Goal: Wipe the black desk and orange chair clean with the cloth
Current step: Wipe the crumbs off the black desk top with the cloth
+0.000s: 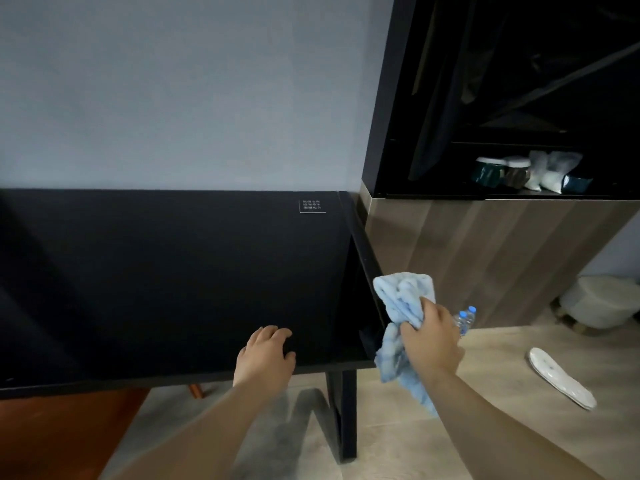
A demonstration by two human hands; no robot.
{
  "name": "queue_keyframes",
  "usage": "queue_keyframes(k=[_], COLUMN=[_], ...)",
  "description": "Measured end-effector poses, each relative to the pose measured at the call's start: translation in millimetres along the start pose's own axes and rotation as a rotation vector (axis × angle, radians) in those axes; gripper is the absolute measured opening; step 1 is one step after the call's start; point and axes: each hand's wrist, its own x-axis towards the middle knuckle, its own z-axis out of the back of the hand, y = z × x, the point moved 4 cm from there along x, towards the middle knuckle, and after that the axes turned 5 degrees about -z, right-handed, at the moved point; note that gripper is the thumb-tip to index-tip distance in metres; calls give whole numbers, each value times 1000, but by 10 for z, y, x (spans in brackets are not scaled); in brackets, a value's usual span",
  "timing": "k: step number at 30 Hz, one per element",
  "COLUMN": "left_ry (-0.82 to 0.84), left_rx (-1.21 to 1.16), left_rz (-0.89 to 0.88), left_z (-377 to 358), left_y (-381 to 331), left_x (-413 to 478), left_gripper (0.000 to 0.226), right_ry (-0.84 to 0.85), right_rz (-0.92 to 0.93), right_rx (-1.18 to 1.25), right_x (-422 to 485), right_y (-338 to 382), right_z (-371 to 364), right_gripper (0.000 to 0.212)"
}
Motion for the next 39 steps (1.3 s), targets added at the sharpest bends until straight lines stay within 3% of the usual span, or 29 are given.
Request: queue_keyframes(k=[6,10,13,21,26,29,31,33,35,39], left_ry=[12,20,37,63,73,33,-19,-44,-37,30], left_rx=[13,51,90,236,249,269,284,285,272,237], left_rz=[47,69,61,36,50,40,41,48,49,23], left_z=[164,113,82,6,14,-3,-34,-66,-62,13], left_y=[101,123,119,299,402,410,392,372,369,399], left_x=[117,250,382,804,1051,1103,1087,1068,1069,1080], left_gripper=[50,50,51,56,60,60,58,57,57,59], right_ry=[83,262,271,325,262,365,296,155,124,271], right_rz=[153,433,516,398,47,-196,-288,-253,-112,162], right_rx=[-243,-417,-517,-596,-579,-498,-427,-394,-379,-474], right_x=[-152,-259,-80,907,1474,1732,1787,1797,1737,1477], right_y=[378,472,473,830,753,378,238,292,492,862], right_z=[-468,-873,-975,-1084,-932,-642,-513,-486,-511,-696], right_gripper=[59,71,69,65,59,53,56,51,48,59])
